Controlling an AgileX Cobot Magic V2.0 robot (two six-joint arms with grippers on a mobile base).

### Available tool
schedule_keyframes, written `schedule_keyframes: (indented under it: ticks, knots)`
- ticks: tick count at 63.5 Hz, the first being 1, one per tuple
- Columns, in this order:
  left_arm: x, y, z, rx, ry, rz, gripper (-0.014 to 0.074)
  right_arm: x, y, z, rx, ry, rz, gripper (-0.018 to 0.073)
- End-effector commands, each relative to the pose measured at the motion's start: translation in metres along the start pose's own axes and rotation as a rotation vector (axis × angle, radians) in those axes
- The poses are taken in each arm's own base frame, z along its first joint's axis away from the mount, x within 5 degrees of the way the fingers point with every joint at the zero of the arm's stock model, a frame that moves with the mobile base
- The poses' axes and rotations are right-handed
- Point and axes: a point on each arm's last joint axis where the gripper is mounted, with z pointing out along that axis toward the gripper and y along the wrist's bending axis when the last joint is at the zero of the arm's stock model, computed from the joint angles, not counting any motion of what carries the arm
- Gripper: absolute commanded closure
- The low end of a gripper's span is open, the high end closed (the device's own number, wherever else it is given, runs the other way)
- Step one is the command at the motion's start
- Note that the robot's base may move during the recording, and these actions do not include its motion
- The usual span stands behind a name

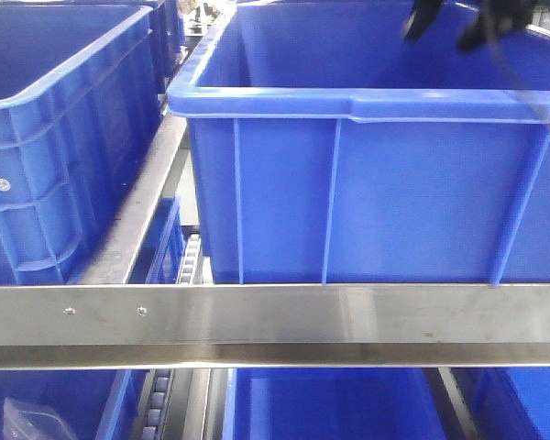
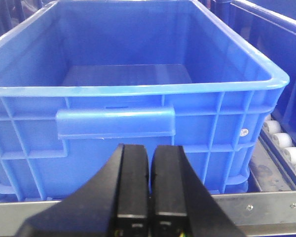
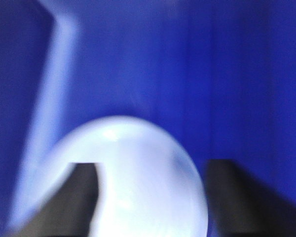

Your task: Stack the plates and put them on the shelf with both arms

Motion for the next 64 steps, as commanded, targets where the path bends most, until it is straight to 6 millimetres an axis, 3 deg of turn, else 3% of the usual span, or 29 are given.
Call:
schedule_keyframes:
  ticks: [1, 6, 20, 36, 47, 64]
  knots:
    - [-0.001, 0.000, -0.001, 0.008, -0.082, -0.008, 0.0495, -0.037, 0.013, -0.056, -0.036, -0.182, -0.019, 0.0355]
    - [-0.001, 0.000, -0.001, 0.008, -0.082, -0.008, 0.0495, -0.041, 0.018, -0.079, -0.048, -0.182, -0.032, 0.0522]
    - [-0.001, 0.000, -0.001, 0.008, -0.082, -0.008, 0.0495, -0.040, 0.029, -0.143, -0.081, -0.221, -0.051, 0.0505]
    - [-0.001, 0.000, -0.001, 0.008, -0.082, -0.008, 0.0495, -0.001, 0.031, -0.203, -0.115, -0.309, -0.061, 0.0505]
    - [-0.001, 0.000, -0.001, 0.008, -0.082, -0.008, 0.0495, 0.026, 0.024, -0.217, -0.111, -0.317, -0.057, 0.0505]
    - [-0.001, 0.000, -0.001, 0.008, -0.082, -0.008, 0.0495, 0.041, 0.021, -0.220, -0.107, -0.268, -0.059, 0.0505]
